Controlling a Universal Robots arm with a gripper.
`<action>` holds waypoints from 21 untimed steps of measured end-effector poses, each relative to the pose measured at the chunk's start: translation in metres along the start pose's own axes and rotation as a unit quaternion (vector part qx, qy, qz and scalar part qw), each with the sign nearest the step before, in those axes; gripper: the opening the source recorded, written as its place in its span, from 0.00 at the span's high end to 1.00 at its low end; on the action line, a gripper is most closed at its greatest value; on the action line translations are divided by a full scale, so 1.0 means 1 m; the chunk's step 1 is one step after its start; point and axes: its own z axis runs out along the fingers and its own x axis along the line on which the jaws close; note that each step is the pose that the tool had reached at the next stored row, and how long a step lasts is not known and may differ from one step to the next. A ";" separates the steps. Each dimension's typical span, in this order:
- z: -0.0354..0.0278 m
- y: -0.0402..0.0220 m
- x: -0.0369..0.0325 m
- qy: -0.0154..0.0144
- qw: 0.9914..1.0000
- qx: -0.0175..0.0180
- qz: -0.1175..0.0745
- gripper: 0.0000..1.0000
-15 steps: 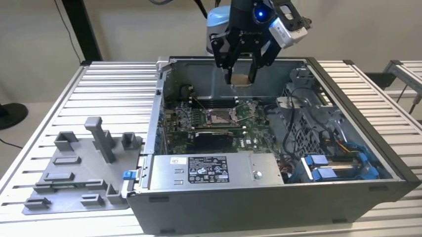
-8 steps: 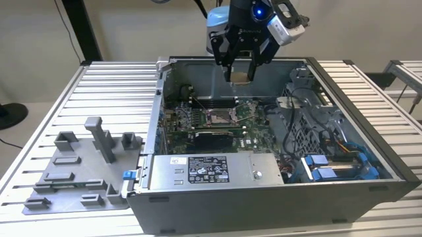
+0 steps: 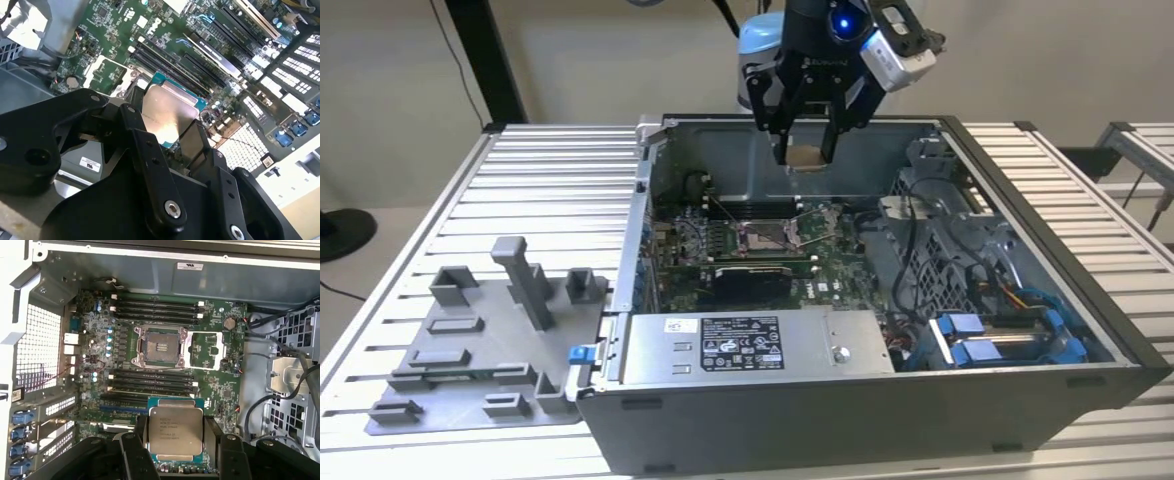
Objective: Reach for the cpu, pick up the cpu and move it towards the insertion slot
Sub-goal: 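Pick up the cpu and move it towards the insertion slot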
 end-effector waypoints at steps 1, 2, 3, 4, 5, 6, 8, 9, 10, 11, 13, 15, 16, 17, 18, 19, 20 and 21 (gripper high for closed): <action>0.0000 0.0001 0.0000 0.000 1.000 0.000 0.000 1.00; 0.0000 0.0004 0.0000 0.000 1.000 0.000 0.000 1.00; 0.0001 0.0008 0.0000 0.000 1.000 0.000 0.000 1.00; 0.0001 0.0014 0.0000 0.000 1.000 0.000 0.000 1.00; 0.0001 0.0022 -0.0001 0.000 1.000 0.000 0.000 1.00; 0.0002 0.0029 -0.0001 0.000 1.000 0.000 0.000 1.00; 0.0002 0.0039 -0.0003 0.000 1.000 0.000 0.000 1.00; 0.0002 0.0040 -0.0003 0.000 1.000 0.000 0.000 1.00; 0.0002 0.0041 -0.0002 0.000 1.000 0.000 0.000 1.00; 0.0003 0.0041 -0.0002 0.000 1.000 0.000 0.000 1.00; 0.0003 0.0043 -0.0003 0.000 1.000 0.000 0.000 1.00; 0.0004 0.0050 -0.0003 0.000 1.000 0.000 0.000 1.00; 0.0004 0.0054 -0.0003 0.000 1.000 0.000 0.000 1.00; 0.0004 0.0063 -0.0004 0.000 1.000 0.000 0.000 1.00; 0.0005 0.0067 -0.0007 0.000 1.000 0.000 0.000 1.00; 0.0007 0.0069 -0.0011 0.000 1.000 0.000 0.000 1.00; 0.0009 0.0073 -0.0014 0.000 1.000 0.000 0.000 1.00; 0.0013 0.0084 -0.0015 0.000 1.000 0.000 0.000 1.00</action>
